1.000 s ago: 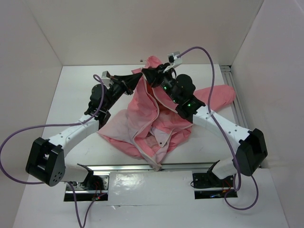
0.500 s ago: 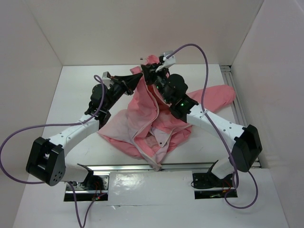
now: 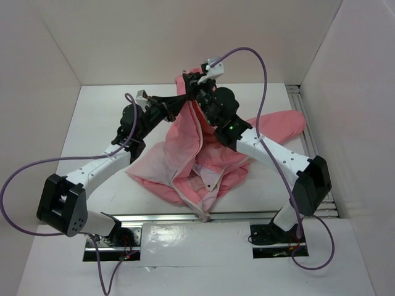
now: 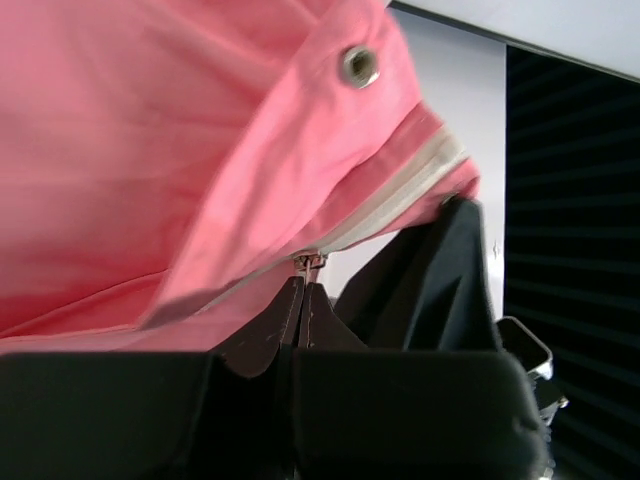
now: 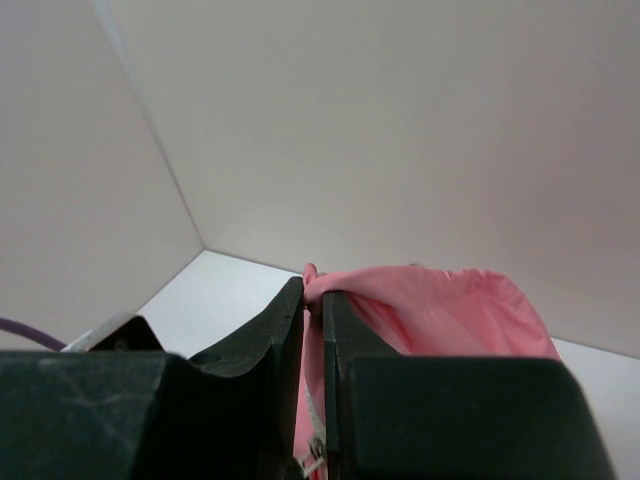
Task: Zip up the jacket
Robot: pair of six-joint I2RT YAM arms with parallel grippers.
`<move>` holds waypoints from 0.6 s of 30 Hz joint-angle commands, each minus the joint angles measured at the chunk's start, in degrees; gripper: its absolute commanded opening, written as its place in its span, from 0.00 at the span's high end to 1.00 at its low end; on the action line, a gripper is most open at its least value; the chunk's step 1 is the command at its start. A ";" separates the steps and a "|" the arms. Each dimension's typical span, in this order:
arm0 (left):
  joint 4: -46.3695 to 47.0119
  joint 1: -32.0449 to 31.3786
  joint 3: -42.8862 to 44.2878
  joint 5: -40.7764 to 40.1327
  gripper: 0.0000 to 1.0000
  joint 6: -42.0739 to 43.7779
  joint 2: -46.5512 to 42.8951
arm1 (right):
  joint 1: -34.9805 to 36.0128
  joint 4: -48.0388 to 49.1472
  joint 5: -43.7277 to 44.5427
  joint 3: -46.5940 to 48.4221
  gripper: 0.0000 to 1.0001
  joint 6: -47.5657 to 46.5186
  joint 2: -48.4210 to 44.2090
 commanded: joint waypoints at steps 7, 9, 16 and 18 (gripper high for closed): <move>-9.35 -1.83 0.10 6.69 1.00 7.25 0.72 | -3.06 12.04 3.20 12.98 1.00 -2.44 3.14; -10.69 -2.35 0.10 8.00 1.00 9.18 0.72 | -3.60 12.04 3.21 14.99 1.00 -2.44 3.85; -17.19 -2.36 -1.04 9.06 1.00 15.33 -1.13 | -8.51 12.04 6.28 20.62 1.00 -3.76 7.28; -19.47 -2.97 -1.65 9.67 1.00 16.92 -1.65 | -9.66 11.43 6.81 22.12 1.00 -4.29 8.86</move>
